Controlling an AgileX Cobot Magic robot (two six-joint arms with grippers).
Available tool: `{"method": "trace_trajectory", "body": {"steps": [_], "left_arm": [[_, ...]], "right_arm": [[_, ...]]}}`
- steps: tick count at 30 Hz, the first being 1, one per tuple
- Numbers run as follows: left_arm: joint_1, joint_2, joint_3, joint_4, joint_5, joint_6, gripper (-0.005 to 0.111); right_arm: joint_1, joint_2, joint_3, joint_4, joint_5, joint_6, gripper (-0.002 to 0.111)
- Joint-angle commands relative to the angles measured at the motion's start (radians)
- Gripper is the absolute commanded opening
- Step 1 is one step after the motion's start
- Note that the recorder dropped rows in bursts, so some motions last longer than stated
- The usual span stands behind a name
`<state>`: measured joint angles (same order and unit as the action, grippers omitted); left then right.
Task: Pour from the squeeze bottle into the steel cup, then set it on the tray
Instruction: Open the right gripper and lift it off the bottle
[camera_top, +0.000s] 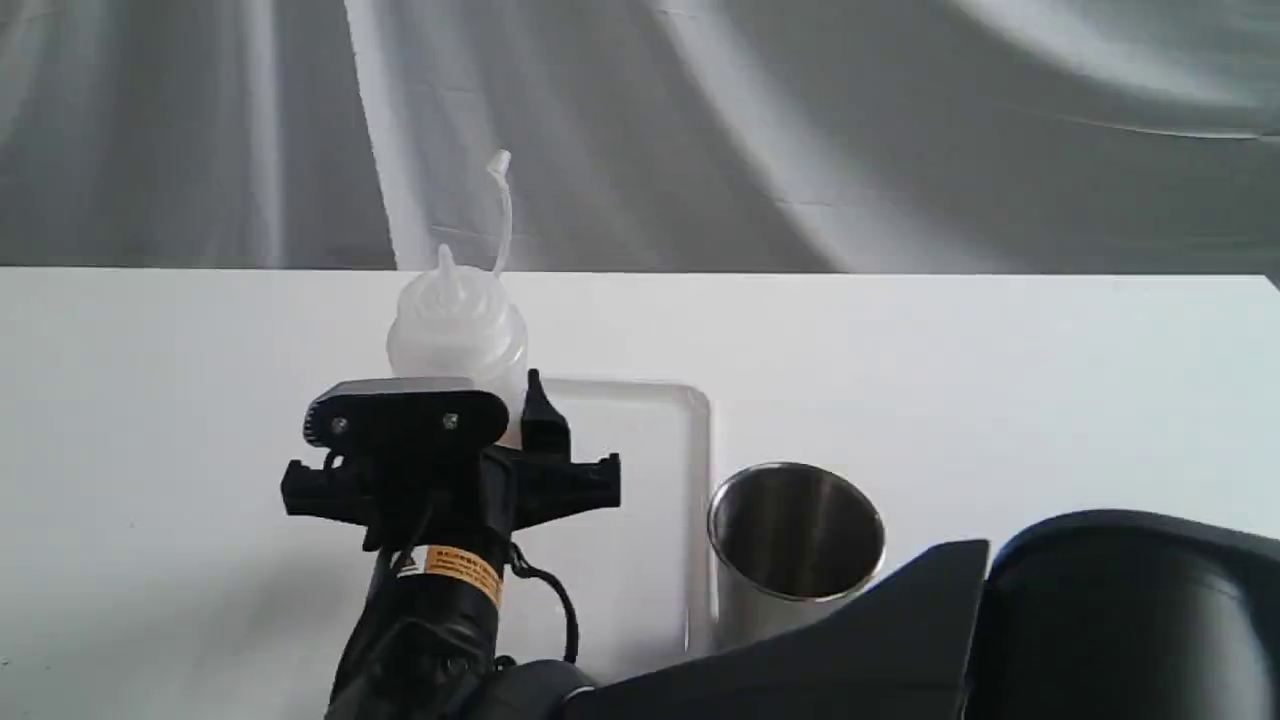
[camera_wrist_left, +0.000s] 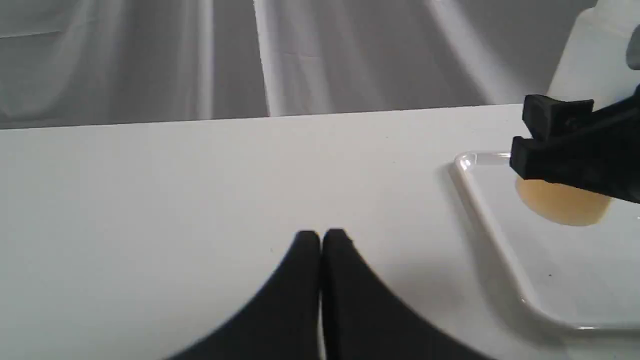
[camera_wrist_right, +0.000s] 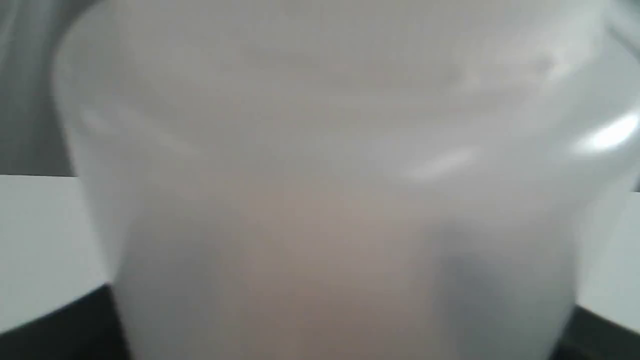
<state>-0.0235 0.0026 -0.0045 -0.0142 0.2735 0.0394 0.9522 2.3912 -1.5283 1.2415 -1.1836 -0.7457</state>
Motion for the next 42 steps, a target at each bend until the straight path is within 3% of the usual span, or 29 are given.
{"method": "trace_trajectory", "body": {"steps": [1, 8, 18, 42], "left_arm": [[0.002, -0.003, 0.004, -0.001, -0.008, -0.006, 0.0], [0.002, -0.003, 0.004, -0.001, -0.008, -0.006, 0.0], [0.002, -0.003, 0.004, -0.001, -0.008, -0.005, 0.0], [0.002, -0.003, 0.004, -0.001, -0.008, -0.003, 0.0]], "right_arm": [[-0.014, -0.011, -0.01, -0.002, -0.037, -0.009, 0.0], [-0.028, -0.011, -0.01, 0.02, -0.037, 0.017, 0.0], [-0.048, -0.004, -0.01, -0.008, 0.102, 0.017, 0.0], [-0.1, 0.079, -0.01, -0.105, 0.082, 0.045, 0.0]]}}
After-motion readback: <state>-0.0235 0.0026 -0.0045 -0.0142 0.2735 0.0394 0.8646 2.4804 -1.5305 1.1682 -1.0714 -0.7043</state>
